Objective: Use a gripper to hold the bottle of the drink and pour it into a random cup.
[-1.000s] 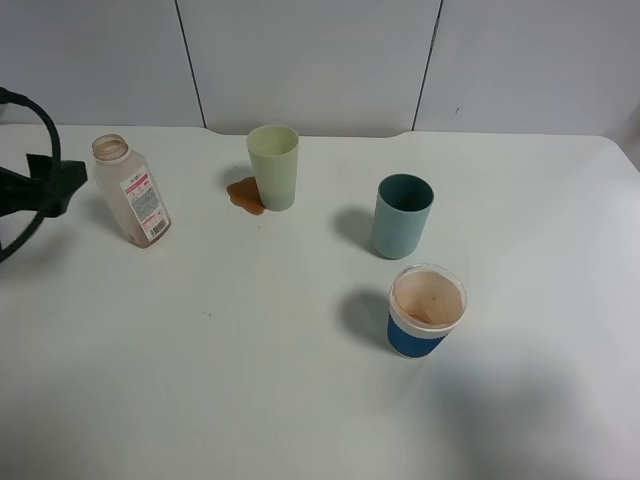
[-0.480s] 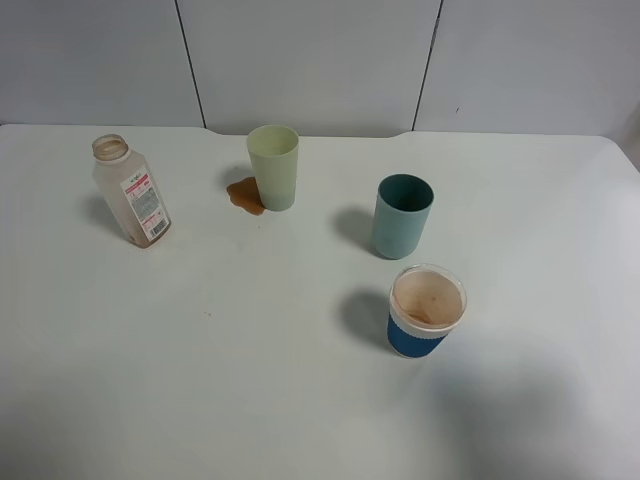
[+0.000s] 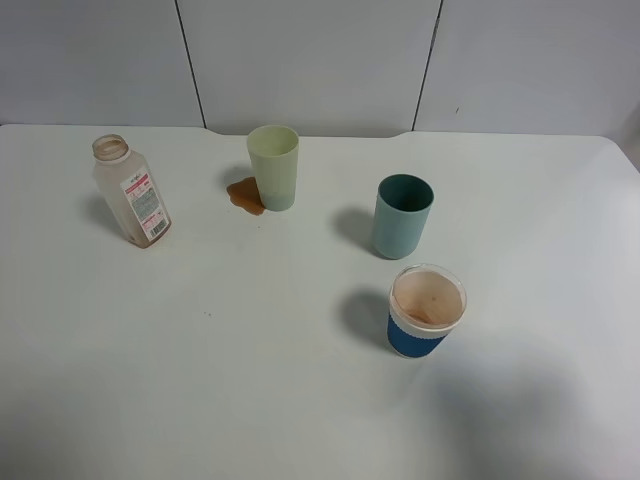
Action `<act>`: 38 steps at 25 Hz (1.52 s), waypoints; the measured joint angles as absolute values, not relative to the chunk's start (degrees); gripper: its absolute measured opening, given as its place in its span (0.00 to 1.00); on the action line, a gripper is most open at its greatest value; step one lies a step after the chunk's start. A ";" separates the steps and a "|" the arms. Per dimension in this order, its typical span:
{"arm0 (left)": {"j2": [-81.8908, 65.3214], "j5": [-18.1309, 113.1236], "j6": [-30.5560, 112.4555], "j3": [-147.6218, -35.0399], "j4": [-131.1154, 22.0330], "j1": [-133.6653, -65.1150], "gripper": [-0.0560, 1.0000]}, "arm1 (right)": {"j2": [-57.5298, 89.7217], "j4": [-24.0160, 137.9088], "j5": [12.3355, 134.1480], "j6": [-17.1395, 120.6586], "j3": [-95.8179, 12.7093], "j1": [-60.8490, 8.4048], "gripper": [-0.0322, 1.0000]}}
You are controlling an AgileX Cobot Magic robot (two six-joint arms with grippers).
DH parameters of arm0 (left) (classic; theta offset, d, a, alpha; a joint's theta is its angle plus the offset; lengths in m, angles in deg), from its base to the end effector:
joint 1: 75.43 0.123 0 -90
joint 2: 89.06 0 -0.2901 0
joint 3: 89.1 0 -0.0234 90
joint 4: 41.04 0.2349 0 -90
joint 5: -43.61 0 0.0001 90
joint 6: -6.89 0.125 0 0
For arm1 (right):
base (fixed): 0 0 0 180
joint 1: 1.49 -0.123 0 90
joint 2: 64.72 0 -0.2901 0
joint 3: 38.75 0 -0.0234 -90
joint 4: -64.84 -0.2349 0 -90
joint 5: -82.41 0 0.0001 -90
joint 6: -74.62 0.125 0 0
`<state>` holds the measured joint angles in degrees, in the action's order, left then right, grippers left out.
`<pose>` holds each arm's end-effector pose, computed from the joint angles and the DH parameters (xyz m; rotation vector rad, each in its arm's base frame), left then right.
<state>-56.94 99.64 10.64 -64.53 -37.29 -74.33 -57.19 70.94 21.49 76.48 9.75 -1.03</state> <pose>0.0528 0.0078 0.3776 0.0460 1.9676 0.1327 0.0051 -0.0117 0.2554 0.0467 2.0379 -0.1120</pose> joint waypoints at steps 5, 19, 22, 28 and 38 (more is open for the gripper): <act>-63.53 107.30 10.76 -64.48 -37.22 -74.33 0.98 | -57.19 70.94 21.49 76.48 9.75 -1.03 0.99; -80.77 109.75 10.78 -55.32 -36.56 -74.33 0.98 | -57.19 70.94 21.49 76.48 9.75 -1.03 0.99; -81.65 109.84 10.78 -54.25 -36.44 -74.33 0.98 | -57.19 70.94 21.49 76.48 9.75 -1.03 0.99; -81.65 110.10 10.78 -50.70 -36.51 -74.33 0.98 | -57.19 70.94 21.49 76.48 9.75 -1.03 0.99; -81.65 103.32 10.52 -41.55 -39.78 -74.33 0.98 | -57.19 70.94 21.49 76.48 9.75 -1.03 0.99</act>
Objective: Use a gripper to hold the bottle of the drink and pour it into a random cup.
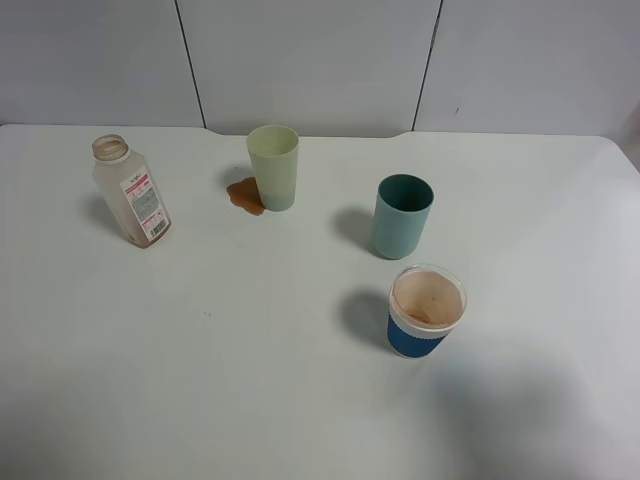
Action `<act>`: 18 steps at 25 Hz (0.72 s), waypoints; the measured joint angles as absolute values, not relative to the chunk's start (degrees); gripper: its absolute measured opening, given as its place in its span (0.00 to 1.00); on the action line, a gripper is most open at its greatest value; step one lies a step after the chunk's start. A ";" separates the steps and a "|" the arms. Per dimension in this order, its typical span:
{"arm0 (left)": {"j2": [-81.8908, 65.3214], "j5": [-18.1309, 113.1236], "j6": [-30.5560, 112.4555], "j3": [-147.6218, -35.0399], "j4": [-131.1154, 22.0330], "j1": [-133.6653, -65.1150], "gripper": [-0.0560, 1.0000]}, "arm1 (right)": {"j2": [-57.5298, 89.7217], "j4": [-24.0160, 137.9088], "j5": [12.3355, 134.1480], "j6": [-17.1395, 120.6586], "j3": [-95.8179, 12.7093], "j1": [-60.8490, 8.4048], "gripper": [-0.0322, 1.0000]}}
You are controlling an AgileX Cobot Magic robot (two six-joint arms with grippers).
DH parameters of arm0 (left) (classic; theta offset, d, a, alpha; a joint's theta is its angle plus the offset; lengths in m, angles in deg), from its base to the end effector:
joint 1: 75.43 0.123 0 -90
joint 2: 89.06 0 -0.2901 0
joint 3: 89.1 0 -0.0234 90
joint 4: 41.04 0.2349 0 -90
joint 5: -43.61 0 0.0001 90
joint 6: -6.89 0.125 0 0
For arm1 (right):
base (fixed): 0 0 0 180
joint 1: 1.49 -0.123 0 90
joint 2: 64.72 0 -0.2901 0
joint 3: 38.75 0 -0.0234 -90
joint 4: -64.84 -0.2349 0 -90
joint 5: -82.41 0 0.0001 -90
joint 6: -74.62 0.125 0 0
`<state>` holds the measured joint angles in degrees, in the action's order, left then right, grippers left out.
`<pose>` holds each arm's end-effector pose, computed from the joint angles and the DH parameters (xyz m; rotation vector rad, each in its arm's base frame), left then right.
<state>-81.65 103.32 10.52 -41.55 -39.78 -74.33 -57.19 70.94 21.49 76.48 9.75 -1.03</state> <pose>0.0047 0.0025 0.2622 0.0431 2.0016 0.0791 0.0051 -0.0117 0.2554 0.0467 2.0379 -0.1120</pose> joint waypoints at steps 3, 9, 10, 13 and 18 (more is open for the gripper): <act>-81.65 103.75 10.36 -40.54 -39.82 -74.33 0.98 | -57.19 70.94 21.49 76.48 9.75 -1.03 0.99; -81.65 103.75 10.36 -40.43 -39.87 -74.33 0.98 | -57.19 70.94 21.49 76.48 9.75 -1.03 0.99; -81.65 103.75 10.31 -40.43 -39.97 -74.33 0.98 | -57.19 70.94 21.49 76.48 9.75 -1.03 0.99; -81.65 103.75 8.44 -40.43 -40.25 -74.33 0.98 | -57.19 70.94 21.49 76.48 9.75 -1.03 0.99; -81.65 103.75 5.94 -40.43 -40.32 -74.33 0.98 | -57.19 70.94 21.49 76.48 9.75 -1.03 0.99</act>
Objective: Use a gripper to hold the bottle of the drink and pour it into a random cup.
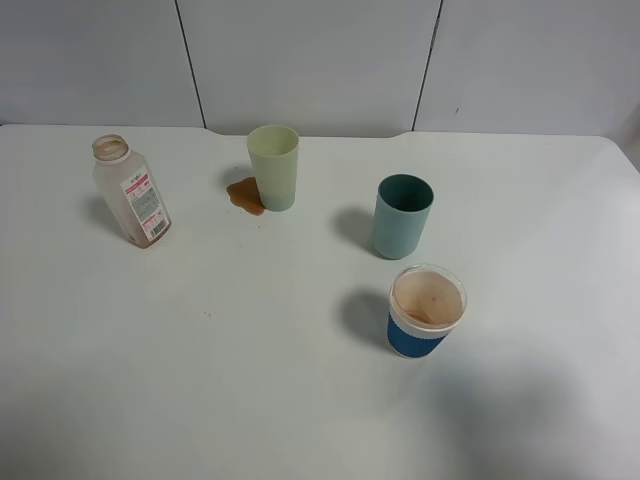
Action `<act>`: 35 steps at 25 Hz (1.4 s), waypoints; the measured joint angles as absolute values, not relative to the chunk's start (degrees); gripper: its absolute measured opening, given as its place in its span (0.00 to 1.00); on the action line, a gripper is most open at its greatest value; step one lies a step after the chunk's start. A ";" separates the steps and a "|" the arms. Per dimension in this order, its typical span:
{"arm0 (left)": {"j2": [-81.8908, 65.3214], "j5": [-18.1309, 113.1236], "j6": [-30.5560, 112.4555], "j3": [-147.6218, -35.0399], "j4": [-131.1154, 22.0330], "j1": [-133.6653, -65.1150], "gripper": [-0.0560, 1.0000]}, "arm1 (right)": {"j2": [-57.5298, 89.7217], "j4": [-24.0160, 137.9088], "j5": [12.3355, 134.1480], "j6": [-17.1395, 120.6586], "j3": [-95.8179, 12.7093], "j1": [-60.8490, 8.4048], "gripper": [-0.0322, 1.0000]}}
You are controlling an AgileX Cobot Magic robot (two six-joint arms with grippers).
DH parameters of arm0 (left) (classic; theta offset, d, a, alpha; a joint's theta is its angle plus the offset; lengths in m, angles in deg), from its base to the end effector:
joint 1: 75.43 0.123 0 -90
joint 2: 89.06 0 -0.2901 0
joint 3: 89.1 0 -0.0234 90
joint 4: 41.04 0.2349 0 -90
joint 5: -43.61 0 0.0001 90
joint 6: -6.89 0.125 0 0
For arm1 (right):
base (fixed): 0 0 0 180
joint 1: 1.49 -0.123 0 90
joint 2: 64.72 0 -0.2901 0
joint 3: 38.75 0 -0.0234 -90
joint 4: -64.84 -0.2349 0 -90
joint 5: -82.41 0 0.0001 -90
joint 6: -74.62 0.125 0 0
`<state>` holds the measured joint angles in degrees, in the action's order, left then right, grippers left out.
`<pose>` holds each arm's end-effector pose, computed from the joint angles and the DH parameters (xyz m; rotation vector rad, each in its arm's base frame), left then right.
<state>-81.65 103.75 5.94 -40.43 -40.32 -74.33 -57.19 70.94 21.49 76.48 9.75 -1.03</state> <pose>0.0063 0.0015 0.2556 -0.0368 2.0281 0.0167 0.0051 -0.0117 0.2554 0.0467 2.0379 -0.1120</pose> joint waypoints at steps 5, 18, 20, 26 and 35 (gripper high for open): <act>-81.65 103.75 5.83 -40.43 -40.38 -74.33 0.98 | -57.19 70.94 21.49 76.48 9.75 -1.03 0.99; -81.65 103.75 5.80 -40.43 -40.45 -74.33 0.98 | -57.19 70.94 21.49 76.48 9.75 -1.03 0.99; -81.65 103.75 5.80 -40.43 -40.45 -74.33 0.98 | -57.19 70.94 21.49 76.48 9.75 -1.03 0.99; -81.65 103.75 5.80 -40.43 -40.45 -74.33 0.98 | -57.19 70.94 21.49 76.48 9.75 -1.03 0.99; -81.65 103.75 5.80 -40.43 -40.45 -74.33 0.98 | -57.19 70.94 21.49 76.48 9.75 -1.03 0.99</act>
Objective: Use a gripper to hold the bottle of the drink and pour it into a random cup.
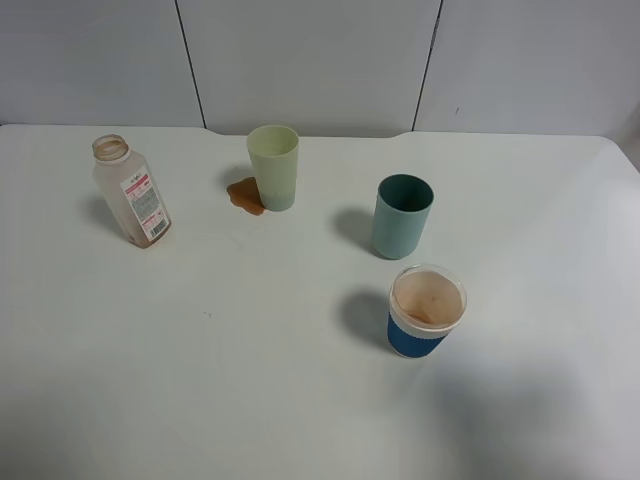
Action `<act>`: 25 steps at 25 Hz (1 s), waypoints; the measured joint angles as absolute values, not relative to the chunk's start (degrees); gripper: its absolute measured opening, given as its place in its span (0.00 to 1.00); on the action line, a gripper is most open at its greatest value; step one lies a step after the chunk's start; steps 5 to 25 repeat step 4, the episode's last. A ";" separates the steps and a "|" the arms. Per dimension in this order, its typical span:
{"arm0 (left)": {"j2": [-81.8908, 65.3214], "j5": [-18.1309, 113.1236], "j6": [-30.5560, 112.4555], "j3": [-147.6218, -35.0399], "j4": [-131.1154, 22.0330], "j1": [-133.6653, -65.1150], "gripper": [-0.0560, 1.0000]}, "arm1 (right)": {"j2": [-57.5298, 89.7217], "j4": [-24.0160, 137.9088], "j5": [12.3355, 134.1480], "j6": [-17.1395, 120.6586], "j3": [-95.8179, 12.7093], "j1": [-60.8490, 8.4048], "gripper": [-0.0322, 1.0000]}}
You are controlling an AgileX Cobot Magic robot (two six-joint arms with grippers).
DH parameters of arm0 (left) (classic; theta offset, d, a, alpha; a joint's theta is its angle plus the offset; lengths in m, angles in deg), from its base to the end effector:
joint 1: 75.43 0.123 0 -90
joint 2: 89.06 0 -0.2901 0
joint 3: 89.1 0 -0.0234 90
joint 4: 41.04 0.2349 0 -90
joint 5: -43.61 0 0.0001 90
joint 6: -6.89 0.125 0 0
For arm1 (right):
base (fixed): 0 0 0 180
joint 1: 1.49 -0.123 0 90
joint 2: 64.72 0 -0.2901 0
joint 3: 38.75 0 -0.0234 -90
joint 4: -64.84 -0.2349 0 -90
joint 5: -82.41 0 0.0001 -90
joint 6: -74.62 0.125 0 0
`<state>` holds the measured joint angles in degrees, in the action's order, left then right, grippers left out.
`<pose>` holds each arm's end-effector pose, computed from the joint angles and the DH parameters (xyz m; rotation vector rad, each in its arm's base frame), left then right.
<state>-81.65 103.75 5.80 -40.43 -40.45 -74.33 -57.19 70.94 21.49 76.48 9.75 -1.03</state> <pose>0.0063 0.0012 0.2556 -0.0392 2.0280 0.0124 0.0051 -0.0117 0.2554 0.0467 2.0379 -0.1120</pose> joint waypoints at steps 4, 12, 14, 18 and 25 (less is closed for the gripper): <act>-81.65 103.75 5.80 -40.43 -40.45 -74.33 0.98 | -57.19 70.94 21.49 76.48 9.75 -1.03 0.99; -81.65 103.75 5.80 -40.43 -40.45 -74.33 0.98 | -57.19 70.94 21.49 76.48 9.75 -1.03 0.99; -81.65 103.75 5.80 -40.43 -40.45 -74.33 0.98 | -57.19 70.94 21.49 76.48 9.75 -1.03 0.99; -81.65 103.75 5.80 -40.43 -40.45 -74.33 0.98 | -57.19 70.94 21.49 76.48 9.75 -1.03 0.99; -81.65 103.75 5.80 -40.43 -40.45 -74.33 0.98 | -57.19 70.94 21.49 76.48 9.75 -1.03 0.99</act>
